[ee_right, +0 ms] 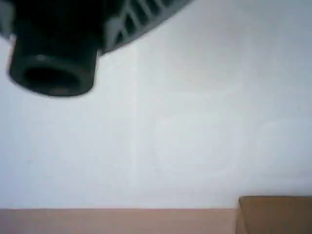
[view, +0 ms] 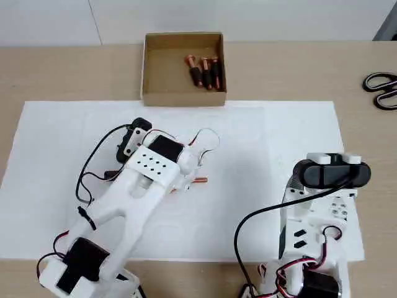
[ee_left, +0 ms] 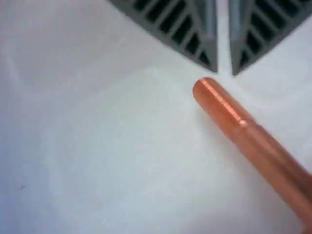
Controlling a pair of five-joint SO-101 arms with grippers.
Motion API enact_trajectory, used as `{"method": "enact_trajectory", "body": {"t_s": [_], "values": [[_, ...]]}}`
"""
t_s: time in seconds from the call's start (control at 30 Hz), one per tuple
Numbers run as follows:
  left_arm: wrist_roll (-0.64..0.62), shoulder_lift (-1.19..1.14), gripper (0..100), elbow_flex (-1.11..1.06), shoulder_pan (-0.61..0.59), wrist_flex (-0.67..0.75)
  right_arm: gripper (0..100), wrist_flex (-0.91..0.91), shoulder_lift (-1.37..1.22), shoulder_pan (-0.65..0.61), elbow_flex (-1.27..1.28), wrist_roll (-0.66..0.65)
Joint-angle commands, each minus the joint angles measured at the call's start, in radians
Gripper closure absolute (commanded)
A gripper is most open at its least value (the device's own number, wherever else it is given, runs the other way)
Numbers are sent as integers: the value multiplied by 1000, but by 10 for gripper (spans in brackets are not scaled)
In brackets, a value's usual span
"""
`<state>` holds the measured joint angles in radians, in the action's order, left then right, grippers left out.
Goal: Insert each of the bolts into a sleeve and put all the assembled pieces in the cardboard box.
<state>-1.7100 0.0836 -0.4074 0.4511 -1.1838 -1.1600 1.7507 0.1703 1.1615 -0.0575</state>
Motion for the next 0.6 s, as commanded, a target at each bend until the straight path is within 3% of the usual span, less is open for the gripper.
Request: {"method": "enact_trajectory", "body": {"t_s": [0.0, 0.17, 0.57], "values": [[2, 5, 992, -5, -8, -2, 995, -8, -5, 7, -5, -9], [72, 5, 992, -25, -8, -9, 995, -8, -5, 7, -5, -9], [98, 5, 992, -44, -28, -9, 995, -8, -5, 7, -5, -9]]}}
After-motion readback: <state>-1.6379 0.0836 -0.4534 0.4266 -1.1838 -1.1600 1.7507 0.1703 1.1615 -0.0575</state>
